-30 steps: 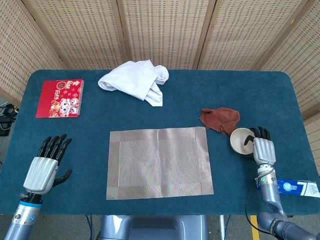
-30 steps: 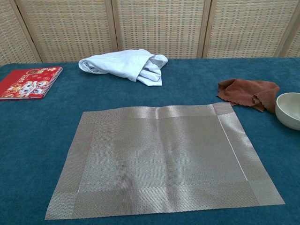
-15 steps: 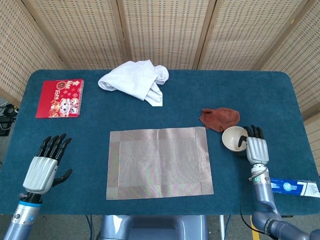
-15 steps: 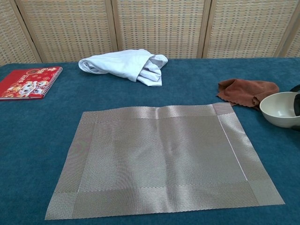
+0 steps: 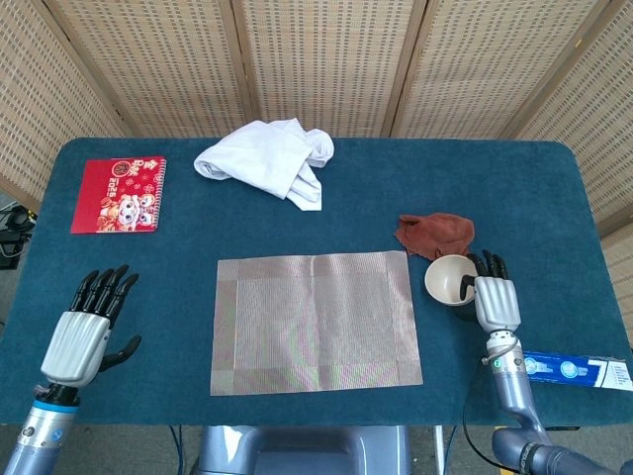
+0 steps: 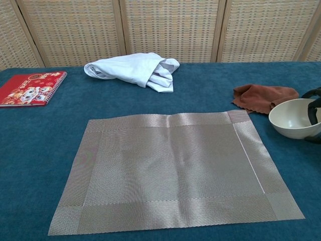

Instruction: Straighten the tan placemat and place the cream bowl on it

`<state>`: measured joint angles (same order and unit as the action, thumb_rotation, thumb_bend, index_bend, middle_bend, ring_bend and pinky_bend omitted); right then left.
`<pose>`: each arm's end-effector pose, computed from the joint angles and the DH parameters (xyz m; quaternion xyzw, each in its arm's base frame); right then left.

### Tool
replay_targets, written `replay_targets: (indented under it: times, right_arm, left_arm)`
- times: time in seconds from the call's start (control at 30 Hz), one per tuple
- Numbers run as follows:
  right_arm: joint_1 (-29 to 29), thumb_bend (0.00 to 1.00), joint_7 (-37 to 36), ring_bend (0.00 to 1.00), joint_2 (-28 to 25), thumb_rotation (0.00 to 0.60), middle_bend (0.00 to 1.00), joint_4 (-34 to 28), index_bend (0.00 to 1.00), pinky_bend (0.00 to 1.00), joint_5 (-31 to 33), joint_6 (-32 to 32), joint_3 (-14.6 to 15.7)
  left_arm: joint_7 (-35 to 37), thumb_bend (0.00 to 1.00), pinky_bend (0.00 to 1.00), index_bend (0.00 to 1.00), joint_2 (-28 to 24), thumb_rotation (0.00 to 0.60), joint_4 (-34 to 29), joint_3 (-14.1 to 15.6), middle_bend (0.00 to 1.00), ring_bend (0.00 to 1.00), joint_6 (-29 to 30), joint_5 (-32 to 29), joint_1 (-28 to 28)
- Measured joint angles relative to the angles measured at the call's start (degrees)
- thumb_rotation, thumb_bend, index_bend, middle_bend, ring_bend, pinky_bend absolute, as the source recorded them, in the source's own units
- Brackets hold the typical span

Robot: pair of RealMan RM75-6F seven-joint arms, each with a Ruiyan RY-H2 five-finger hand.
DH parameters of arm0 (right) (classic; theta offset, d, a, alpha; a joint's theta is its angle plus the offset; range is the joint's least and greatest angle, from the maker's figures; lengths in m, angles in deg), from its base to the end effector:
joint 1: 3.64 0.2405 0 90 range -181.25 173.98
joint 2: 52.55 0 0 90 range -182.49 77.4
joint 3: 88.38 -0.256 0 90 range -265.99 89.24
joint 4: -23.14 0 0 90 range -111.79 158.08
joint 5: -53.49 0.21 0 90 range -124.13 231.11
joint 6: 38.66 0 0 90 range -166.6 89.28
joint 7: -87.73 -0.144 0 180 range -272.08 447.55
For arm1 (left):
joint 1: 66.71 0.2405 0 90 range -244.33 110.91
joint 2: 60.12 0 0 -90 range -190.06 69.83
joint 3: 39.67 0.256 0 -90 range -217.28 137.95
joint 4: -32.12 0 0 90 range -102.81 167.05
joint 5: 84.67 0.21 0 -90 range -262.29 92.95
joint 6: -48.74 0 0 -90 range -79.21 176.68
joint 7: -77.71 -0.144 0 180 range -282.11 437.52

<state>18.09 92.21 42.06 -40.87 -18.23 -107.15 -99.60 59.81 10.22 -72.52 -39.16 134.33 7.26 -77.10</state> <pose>-0.3027 -0.3006 0.0194 0.5870 -0.4305 0.3747 0.5741 -0.2263 0.1854 0.1048 -0.6532 -0.3424 -0.4288 0.5217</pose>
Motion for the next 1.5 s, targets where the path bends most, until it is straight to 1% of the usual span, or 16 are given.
replay_targets:
  times: [0.3,0.5,0.7,0.83,1.03,1.3,1.5]
  right_arm:
    - [-0.6,0.55,-1.2,0.03,-0.9,0.600,0.32,-2.3,0.73,0.14,-0.6,-1.6,-0.4]
    - [-0.7,0.55,-2.4,0.04,-1.7,0.600,0.32,-6.7,0.73,0.15,-1.4,-2.0,-0.4]
    - [0.2,0.55,-2.0,0.03,-1.4,0.600,0.32,-13.1,0.73,0.15,-2.1,-1.5,-0.3]
    - [1.5,0.55,-0.4,0.04,-0.1,0.600,0.32,-16.4,0.73,0.15,-2.4,-0.8,-0.3]
    - [3.8,0.55,2.9,0.04,3.6,0.600,0.32,-19.2,0.73,0.15,-2.1,0.6,-0.5]
    - [5.7,0.55,4.8,0.04,8.5,0.600,0.32,-19.0,0.73,0.16,-0.2,2.3,-0.7]
    - [6.4,0.55,5.1,0.04,12.3,0.600,0.32,-16.8,0.73,0.16,1.4,3.5,-0.2]
  left_arm:
    - [-0.2,0.25,0.00,0.01,0.0,0.600,-0.2,-0.3,0.00,0.00,-0.5,0.3,0.1]
    - [-0.3,0.25,0.00,0.01,0.0,0.600,-0.3,-0.6,0.00,0.00,-0.6,0.2,0.2]
    - [0.2,0.25,0.00,0.02,-0.3,0.600,-0.6,-0.6,0.00,0.00,-0.3,0.7,0.5]
    - [0.9,0.25,0.00,0.02,-0.8,0.600,-0.8,-0.7,0.00,0.00,0.0,1.0,0.7]
    - [2.2,0.25,0.00,0.02,-1.5,0.600,-1.0,-0.7,0.00,0.00,0.0,1.3,0.8]
    - [3.0,0.25,0.00,0.02,-1.8,0.600,-1.1,-0.7,0.00,0.00,0.0,1.4,1.0]
    - [3.6,0.25,0.00,0.02,-2.2,0.600,-1.0,-0.9,0.00,0.00,-0.1,1.0,1.1]
